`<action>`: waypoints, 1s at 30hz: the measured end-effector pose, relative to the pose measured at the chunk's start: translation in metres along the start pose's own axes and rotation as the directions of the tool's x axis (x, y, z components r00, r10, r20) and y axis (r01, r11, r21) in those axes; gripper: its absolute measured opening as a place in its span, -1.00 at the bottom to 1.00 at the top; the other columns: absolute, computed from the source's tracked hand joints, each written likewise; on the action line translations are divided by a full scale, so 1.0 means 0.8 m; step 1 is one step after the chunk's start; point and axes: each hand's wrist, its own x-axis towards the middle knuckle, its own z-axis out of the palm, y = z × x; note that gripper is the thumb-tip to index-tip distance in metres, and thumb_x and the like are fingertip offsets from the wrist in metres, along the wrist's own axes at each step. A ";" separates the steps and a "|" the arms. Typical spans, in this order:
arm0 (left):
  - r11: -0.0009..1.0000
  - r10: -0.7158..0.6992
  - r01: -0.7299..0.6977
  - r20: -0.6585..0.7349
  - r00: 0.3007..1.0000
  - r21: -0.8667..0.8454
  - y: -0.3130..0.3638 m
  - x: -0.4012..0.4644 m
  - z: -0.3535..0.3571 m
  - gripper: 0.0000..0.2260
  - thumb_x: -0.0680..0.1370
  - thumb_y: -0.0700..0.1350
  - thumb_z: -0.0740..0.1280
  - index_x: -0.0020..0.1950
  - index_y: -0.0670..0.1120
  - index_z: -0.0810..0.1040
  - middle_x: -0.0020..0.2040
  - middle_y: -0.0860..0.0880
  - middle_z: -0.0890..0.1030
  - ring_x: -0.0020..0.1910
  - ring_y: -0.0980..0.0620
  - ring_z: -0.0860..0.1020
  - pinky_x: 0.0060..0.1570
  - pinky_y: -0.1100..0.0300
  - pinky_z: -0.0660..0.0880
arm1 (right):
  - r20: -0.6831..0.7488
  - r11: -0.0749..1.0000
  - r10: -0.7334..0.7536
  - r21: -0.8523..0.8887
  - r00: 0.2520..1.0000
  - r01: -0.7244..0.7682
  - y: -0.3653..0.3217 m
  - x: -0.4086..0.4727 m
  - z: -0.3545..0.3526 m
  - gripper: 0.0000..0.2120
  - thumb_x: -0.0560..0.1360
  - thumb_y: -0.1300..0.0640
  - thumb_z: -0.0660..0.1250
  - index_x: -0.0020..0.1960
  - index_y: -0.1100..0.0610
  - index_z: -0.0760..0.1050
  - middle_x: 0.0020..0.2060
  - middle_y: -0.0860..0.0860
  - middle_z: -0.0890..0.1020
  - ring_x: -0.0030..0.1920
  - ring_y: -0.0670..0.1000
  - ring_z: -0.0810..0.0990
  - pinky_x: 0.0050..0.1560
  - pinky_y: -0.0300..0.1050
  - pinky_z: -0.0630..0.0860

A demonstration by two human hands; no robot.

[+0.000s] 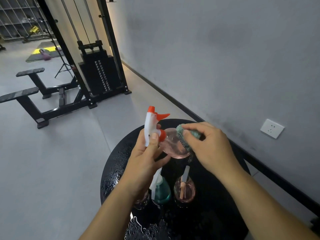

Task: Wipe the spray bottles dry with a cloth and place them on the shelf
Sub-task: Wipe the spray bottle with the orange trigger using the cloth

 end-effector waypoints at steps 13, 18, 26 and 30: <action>0.979 -0.026 -0.008 -0.167 0.986 -0.201 0.001 0.003 0.018 -0.67 0.71 0.15 0.20 0.43 0.07 0.47 0.24 -0.10 0.74 0.18 -0.25 0.74 0.20 -0.24 0.65 | -0.013 0.995 -0.098 -0.025 0.995 0.098 -0.008 -0.009 0.005 -0.80 0.58 0.07 0.43 0.19 -0.09 0.67 0.09 -0.25 0.57 0.13 -0.30 0.54 -0.04 -0.40 0.60; 0.983 -0.044 0.009 -0.190 0.981 -0.181 -0.003 0.002 0.021 -0.67 0.68 0.16 0.25 0.37 0.05 0.51 0.23 -0.15 0.73 0.14 -0.28 0.74 0.15 -0.22 0.67 | -0.002 0.993 -0.108 -0.058 0.994 0.107 -0.007 -0.011 0.005 -0.79 0.54 0.10 0.48 0.16 -0.05 0.70 0.04 -0.25 0.57 0.10 -0.31 0.55 -0.08 -0.46 0.55; 0.989 -0.035 0.000 -0.231 0.972 -0.149 -0.004 0.000 0.033 -0.71 0.70 0.11 0.27 0.36 0.03 0.56 0.17 -0.14 0.76 0.12 -0.24 0.76 0.10 -0.16 0.71 | 0.061 0.972 -0.204 -0.103 0.977 0.210 -0.012 -0.017 0.021 -0.77 0.56 0.06 0.46 0.21 -0.06 0.68 0.06 -0.27 0.53 0.15 -0.24 0.55 0.04 -0.37 0.58; 0.977 -0.050 -0.007 -0.266 0.963 -0.211 0.001 0.003 0.029 -0.72 0.65 0.13 0.30 0.31 0.06 0.56 0.12 -0.09 0.78 0.08 -0.22 0.77 0.04 -0.06 0.72 | -0.051 0.993 -0.089 -0.078 0.995 0.085 0.000 -0.005 0.008 -0.81 0.55 0.10 0.46 0.16 -0.02 0.69 0.04 -0.23 0.56 0.08 -0.30 0.55 -0.12 -0.42 0.59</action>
